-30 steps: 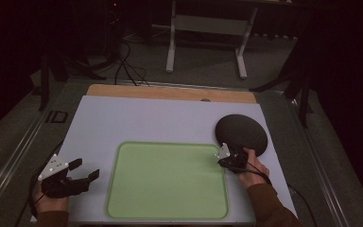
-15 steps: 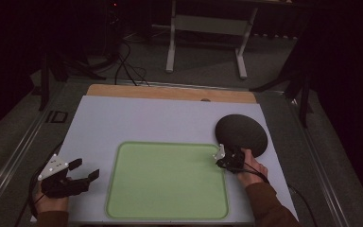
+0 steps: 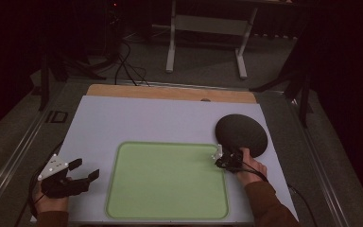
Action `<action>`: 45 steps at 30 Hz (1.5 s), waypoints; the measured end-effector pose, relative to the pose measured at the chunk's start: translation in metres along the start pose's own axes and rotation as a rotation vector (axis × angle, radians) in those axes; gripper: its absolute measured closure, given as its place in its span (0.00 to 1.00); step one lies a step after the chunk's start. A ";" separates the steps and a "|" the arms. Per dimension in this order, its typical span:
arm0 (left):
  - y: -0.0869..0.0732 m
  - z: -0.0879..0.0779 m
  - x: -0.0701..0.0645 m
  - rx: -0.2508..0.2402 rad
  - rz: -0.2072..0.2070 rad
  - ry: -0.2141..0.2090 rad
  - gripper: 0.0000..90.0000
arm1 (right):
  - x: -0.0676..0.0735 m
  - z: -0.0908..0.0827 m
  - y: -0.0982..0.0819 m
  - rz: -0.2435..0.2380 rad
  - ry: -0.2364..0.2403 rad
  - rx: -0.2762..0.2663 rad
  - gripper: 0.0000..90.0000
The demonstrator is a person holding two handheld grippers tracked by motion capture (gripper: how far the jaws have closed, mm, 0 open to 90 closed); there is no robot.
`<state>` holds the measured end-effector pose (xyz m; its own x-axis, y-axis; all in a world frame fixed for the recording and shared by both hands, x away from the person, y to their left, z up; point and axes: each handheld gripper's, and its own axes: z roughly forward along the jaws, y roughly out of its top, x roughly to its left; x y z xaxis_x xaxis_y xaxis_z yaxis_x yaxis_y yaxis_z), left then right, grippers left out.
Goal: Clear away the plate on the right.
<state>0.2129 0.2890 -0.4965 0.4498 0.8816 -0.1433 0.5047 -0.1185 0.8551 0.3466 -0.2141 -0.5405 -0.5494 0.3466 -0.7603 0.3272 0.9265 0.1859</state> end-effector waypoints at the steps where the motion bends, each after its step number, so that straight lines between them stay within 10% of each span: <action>1: 0.000 0.000 0.000 0.000 0.000 0.000 0.21 | 0.000 0.000 0.000 0.000 0.000 0.000 0.82; 17: 0.000 0.000 0.000 0.002 -0.002 0.001 0.21 | 0.002 -0.009 0.002 -0.119 -0.147 -0.003 0.96; 45: 0.000 0.001 0.001 0.002 -0.008 0.003 0.21 | 0.001 -0.023 -0.003 -0.167 -0.177 -0.027 0.94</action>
<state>0.2137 0.2896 -0.4971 0.4436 0.8839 -0.1483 0.5097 -0.1127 0.8529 0.3275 -0.2127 -0.5278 -0.4503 0.1597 -0.8785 0.2217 0.9731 0.0633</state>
